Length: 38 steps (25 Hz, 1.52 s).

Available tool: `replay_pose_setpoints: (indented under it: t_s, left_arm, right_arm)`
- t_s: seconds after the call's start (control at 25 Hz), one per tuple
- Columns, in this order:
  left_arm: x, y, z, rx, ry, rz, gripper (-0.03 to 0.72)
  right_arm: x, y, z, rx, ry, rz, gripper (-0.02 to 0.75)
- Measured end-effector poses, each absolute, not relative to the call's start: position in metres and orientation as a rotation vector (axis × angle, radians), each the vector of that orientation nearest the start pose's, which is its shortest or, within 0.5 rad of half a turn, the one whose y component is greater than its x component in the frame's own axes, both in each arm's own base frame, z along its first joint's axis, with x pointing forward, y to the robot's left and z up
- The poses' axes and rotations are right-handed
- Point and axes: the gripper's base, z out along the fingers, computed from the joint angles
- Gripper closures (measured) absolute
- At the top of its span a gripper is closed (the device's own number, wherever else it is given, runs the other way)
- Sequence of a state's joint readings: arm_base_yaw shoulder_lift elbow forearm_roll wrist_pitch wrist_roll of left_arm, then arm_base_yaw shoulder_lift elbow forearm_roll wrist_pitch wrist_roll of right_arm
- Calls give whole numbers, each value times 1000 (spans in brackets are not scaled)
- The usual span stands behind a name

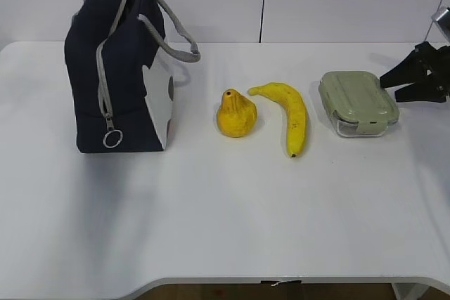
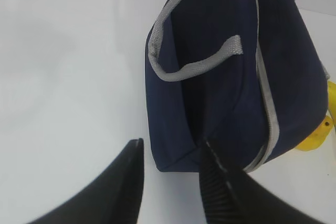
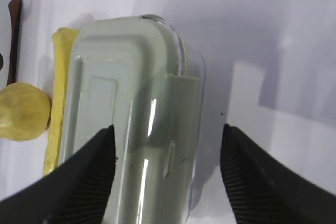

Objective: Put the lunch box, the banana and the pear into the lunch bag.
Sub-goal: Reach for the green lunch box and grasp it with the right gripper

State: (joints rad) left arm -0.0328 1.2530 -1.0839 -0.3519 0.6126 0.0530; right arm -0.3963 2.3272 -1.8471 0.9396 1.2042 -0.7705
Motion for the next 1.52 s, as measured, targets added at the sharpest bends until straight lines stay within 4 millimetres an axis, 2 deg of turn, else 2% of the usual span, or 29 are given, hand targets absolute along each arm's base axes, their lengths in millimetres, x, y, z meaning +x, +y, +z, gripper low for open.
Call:
replay_pose_setpoints:
  t_s: [0.32,0.72,1.04,1.32,1.52]
  left_arm:
    - [270,-27,350,-123,2238,-369,411]
    - [270,-27,351,-125,2228,-367,411]
    - [270,-27,351,-125,2228,-367,411]
    - [271,-26,351,-125,2226,-367,411]
    - [271,-26,351,-125,2226,-367,411]
  right_arm:
    - [464,-118,160,3,2515,1003,238]
    - [468,-102,154,-22,2523,1035,239]
    - [469,-102,151,-14,2520,1050,239]
    - [470,-102,151,-12,2516,1052,288]
    - [470,-102,151,-12,2516,1052,297]
